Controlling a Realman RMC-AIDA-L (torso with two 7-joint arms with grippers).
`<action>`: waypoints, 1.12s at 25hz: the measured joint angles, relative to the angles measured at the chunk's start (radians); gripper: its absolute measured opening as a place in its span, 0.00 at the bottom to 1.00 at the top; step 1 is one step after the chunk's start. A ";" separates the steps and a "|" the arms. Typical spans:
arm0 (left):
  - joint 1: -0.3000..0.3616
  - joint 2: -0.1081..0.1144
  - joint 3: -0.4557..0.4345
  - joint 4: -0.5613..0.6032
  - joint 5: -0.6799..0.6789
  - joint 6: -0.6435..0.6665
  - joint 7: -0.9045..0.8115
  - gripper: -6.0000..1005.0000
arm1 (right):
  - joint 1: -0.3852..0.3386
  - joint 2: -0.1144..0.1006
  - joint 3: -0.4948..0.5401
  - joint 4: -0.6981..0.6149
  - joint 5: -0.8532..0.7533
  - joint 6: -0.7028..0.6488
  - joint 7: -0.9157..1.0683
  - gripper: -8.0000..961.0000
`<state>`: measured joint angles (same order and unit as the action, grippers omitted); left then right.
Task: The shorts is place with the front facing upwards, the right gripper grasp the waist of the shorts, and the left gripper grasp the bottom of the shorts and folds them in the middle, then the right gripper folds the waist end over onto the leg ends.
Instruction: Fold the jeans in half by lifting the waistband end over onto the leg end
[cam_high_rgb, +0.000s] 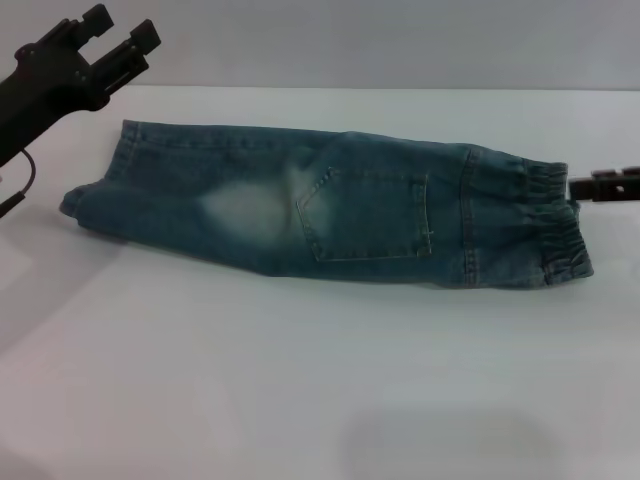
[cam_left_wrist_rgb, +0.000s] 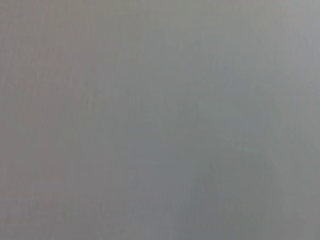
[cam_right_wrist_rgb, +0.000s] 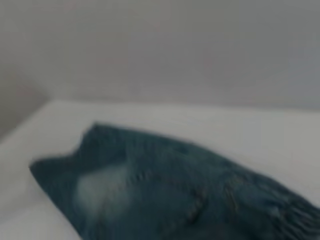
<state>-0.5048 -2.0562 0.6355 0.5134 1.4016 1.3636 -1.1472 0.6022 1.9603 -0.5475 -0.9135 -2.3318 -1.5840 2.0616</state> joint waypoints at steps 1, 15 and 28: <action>0.001 0.000 0.000 -0.010 -0.009 0.007 0.010 0.75 | 0.026 -0.010 0.000 -0.012 -0.062 -0.021 0.030 0.53; -0.007 -0.010 0.000 -0.194 -0.085 0.077 0.223 0.75 | 0.175 -0.001 -0.155 -0.021 -0.419 -0.025 0.110 0.51; -0.008 -0.010 0.006 -0.217 -0.091 0.133 0.264 0.75 | 0.162 0.049 -0.185 -0.026 -0.429 0.020 0.106 0.49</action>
<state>-0.5130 -2.0660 0.6416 0.2968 1.3108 1.4961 -0.8834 0.7638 2.0097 -0.7326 -0.9400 -2.7605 -1.5636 2.1672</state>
